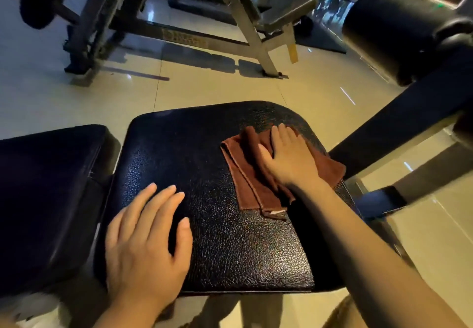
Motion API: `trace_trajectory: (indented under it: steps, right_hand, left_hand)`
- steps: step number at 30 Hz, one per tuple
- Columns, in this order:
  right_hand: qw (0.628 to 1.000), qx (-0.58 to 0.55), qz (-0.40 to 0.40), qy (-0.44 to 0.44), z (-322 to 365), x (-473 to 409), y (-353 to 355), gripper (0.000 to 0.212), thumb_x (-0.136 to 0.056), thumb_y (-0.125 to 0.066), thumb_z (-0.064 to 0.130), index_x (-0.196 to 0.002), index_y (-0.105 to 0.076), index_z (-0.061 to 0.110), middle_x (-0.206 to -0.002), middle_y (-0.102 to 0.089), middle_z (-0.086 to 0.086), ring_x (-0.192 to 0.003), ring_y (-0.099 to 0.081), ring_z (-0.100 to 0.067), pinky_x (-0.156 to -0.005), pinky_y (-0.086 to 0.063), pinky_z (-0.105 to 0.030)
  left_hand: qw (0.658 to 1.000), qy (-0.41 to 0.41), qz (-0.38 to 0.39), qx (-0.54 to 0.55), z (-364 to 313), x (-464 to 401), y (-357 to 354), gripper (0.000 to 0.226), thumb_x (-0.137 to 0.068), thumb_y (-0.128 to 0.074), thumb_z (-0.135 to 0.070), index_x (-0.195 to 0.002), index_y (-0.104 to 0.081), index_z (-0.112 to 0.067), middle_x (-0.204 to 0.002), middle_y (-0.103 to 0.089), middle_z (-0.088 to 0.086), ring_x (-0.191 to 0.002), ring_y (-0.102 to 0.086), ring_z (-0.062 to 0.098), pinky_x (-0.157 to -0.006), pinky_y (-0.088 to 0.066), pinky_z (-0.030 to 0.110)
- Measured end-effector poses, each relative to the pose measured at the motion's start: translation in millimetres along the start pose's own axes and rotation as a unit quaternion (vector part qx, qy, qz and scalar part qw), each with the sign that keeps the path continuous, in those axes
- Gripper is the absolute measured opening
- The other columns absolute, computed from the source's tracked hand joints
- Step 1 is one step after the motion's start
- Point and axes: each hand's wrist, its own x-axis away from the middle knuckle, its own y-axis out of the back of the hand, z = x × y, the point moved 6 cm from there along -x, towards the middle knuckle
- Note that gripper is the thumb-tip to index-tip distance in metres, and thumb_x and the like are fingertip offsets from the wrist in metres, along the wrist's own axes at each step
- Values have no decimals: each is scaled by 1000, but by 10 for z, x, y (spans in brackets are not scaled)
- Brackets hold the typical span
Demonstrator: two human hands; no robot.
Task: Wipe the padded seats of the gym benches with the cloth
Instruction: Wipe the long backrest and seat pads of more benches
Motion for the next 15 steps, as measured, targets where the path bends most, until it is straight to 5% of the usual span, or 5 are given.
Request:
trace_trajectory:
  steps: [4,8,11,15]
  right_hand:
    - [999,-37,-9,33,438,1018,-33,90,-86,2,67,-156,-10,12,-164,-4,-8,-151,-1,-20,-120,6,-32]
    - [997,-48,-10,64,529,1530,11,85,-91,-5,73,-156,-14,18,-162,-6,1,-150,3,-12,-119,7,-28]
    - [997,-42,30,65,443,1203,21,96,-78,1,80,-156,2,26,-161,14,8,-146,20,-4,-117,18,-24]
    - [998,-28,17,44,260,303,9,95,-85,-12,81,-158,-7,19,-165,0,0,-151,2,-13,-121,5,-31]
  left_hand:
    - [1000,-1,9,6,-8,32,10,42,-91,-42,-32,-119,-66,-12,-129,-63,3,-130,-44,19,-103,-30,39]
    - [1000,2,-4,16,14,37,23,42,-92,-42,-31,-121,-65,-12,-130,-62,4,-131,-44,19,-103,-30,39]
    - [1000,-9,-18,23,-5,23,20,39,-93,-43,-28,-119,-66,-11,-129,-62,4,-130,-46,20,-102,-33,40]
    - [999,-10,-32,12,-23,27,5,37,-94,-43,-28,-116,-68,-11,-126,-64,3,-127,-49,20,-102,-34,38]
